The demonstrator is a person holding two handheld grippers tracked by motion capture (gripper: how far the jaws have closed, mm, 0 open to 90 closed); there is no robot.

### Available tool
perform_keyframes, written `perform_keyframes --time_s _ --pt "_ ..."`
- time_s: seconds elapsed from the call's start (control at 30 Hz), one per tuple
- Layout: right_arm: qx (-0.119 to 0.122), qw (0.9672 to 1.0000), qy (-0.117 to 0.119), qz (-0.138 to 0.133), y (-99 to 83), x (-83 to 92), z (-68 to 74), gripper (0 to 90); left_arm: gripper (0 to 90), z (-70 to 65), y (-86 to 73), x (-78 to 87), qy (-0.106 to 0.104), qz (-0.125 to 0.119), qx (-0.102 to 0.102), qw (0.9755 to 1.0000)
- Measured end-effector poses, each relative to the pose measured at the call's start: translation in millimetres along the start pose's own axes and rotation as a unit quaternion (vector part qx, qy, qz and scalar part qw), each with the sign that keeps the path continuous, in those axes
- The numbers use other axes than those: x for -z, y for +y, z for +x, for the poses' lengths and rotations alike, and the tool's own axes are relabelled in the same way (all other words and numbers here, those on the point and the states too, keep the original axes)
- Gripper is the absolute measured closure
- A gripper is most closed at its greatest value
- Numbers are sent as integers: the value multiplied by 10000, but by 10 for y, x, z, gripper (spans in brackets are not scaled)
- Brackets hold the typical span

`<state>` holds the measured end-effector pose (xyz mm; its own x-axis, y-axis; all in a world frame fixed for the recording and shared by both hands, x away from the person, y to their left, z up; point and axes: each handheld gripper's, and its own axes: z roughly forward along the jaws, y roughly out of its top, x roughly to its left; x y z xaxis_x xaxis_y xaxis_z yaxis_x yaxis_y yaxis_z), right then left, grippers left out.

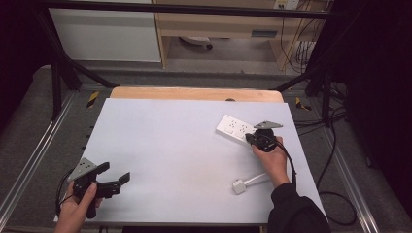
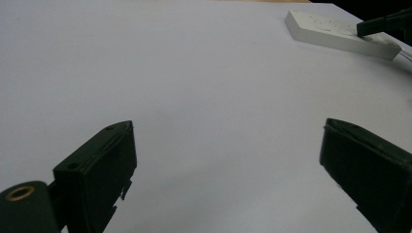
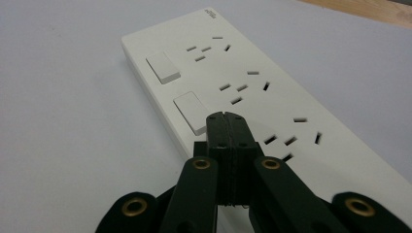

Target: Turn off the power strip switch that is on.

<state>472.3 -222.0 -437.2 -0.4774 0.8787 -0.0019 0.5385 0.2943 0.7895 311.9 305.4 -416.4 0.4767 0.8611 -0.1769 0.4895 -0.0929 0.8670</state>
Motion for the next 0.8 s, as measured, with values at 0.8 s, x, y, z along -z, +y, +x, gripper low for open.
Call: perform_keyframes --time_s 0.8 --pt "-102 9998 22 -146 31 93 -31 900 63 2 1 1 14 -8 -14 10000"
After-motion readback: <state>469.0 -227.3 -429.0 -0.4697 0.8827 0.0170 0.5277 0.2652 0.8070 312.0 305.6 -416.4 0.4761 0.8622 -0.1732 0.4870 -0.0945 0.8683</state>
